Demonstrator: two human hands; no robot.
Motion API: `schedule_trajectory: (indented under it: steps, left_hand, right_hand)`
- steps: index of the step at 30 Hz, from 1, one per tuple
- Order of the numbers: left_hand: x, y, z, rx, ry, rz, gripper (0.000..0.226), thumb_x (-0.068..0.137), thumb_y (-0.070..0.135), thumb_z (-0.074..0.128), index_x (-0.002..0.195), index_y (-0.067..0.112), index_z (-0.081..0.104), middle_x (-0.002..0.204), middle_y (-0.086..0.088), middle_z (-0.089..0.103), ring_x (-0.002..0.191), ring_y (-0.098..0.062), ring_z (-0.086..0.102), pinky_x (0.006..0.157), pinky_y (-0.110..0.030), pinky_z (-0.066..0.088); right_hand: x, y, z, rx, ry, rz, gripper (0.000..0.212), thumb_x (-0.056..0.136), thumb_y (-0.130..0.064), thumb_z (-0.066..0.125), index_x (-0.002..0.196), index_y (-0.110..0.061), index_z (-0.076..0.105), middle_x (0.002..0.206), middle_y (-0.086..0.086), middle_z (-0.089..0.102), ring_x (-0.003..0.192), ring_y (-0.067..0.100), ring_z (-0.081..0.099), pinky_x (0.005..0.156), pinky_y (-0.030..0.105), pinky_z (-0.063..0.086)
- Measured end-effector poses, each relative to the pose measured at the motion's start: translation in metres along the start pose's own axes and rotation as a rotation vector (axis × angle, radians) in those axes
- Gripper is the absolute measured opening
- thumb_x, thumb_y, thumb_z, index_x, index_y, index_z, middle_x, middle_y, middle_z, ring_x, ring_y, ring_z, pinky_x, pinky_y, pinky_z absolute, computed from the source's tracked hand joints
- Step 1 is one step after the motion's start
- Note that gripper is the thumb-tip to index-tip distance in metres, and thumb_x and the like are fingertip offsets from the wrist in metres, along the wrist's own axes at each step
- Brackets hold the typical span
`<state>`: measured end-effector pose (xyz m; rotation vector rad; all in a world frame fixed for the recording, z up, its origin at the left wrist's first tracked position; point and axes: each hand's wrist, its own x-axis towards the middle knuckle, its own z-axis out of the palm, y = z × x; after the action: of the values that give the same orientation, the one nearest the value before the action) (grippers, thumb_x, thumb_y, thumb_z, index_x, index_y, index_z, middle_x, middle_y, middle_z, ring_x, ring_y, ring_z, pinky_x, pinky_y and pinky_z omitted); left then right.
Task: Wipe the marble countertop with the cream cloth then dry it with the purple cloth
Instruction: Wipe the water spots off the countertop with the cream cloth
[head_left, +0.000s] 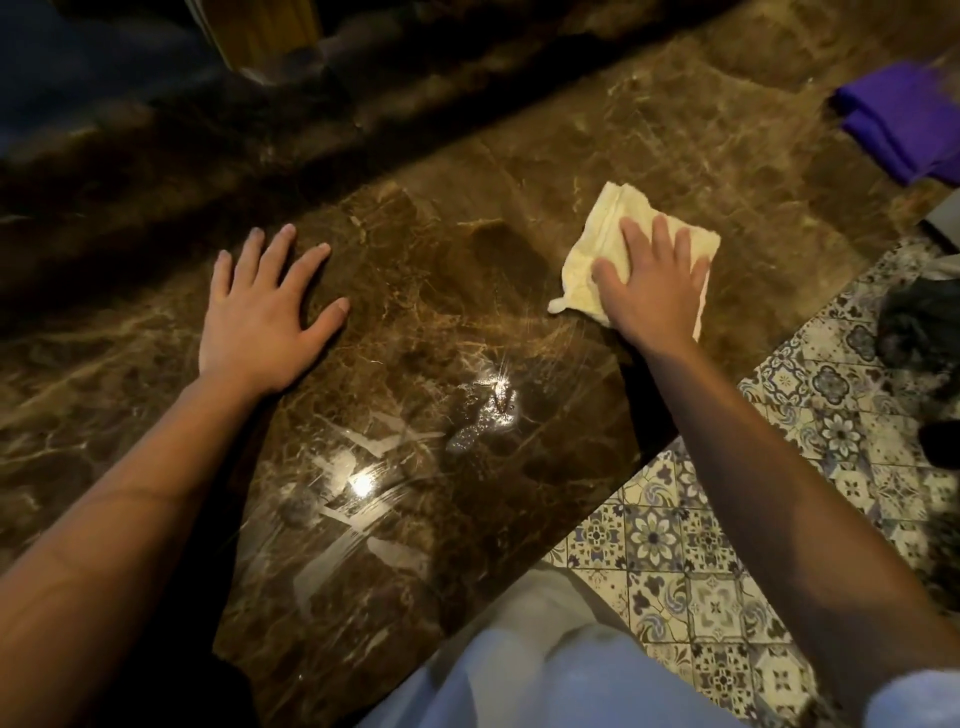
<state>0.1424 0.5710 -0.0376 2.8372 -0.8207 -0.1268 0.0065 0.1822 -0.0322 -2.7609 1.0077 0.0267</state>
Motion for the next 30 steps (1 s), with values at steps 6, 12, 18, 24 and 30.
schedule_trajectory:
  steps: [6, 12, 18, 24, 30]
  left_hand:
    - [0.0, 0.004, -0.003, 0.001, -0.008, -0.01, 0.077, 0.097, 0.069, 0.028, 0.162, 0.029, 0.03, 0.174, -0.011, 0.021, 0.161, -0.035, 0.01, 0.128, -0.056, 0.004]
    - [0.0, 0.002, -0.003, 0.004, -0.015, -0.009, 0.077, 0.097, 0.07, 0.026, 0.163, 0.03, 0.028, 0.174, -0.01, 0.019, 0.162, -0.034, 0.008, 0.129, -0.056, 0.003]
    - [0.001, -0.004, 0.003, 0.012, 0.01, -0.005, 0.073, 0.099, 0.069, 0.029, 0.162, 0.032, 0.028, 0.174, -0.01, 0.021, 0.161, -0.034, 0.01, 0.127, -0.055, 0.004]
    - [-0.001, -0.002, 0.002, 0.013, -0.003, -0.002, 0.074, 0.099, 0.069, 0.026, 0.162, 0.031, 0.028, 0.174, -0.011, 0.021, 0.161, -0.034, 0.011, 0.128, -0.056, 0.004]
    - [0.0, -0.003, 0.0, 0.006, -0.001, 0.019, 0.075, 0.099, 0.069, 0.027, 0.162, 0.029, 0.029, 0.173, -0.013, 0.021, 0.161, -0.036, 0.011, 0.127, -0.057, 0.005]
  right_hand:
    - [0.054, -0.064, 0.001, 0.003, -0.067, -0.235, 0.066, 0.098, -0.058, 0.035, 0.16, -0.036, 0.031, 0.174, 0.004, 0.018, 0.16, 0.034, 0.006, 0.126, 0.059, 0.001]
    - [-0.026, -0.085, 0.013, -0.017, -0.124, -0.655, 0.058, 0.103, -0.044, 0.048, 0.158, -0.03, 0.038, 0.171, 0.005, 0.026, 0.159, 0.034, 0.012, 0.127, 0.055, 0.004]
    - [-0.125, -0.077, 0.016, 0.292, -0.174, -0.75, 0.048, 0.096, -0.004, 0.06, 0.144, -0.013, 0.06, 0.158, 0.015, 0.048, 0.154, 0.035, 0.031, 0.128, 0.053, 0.014]
    - [-0.118, -0.044, -0.02, 0.536, -0.036, -0.534, 0.041, 0.099, 0.001, 0.059, 0.138, -0.012, 0.065, 0.146, 0.015, 0.06, 0.133, 0.025, 0.056, 0.112, 0.034, 0.042]
    - [-0.107, 0.032, -0.058, 0.547, 0.101, -0.346, 0.04, 0.103, -0.026, 0.052, 0.143, -0.021, 0.059, 0.124, 0.004, 0.071, 0.089, -0.016, 0.061, 0.074, 0.002, 0.045]
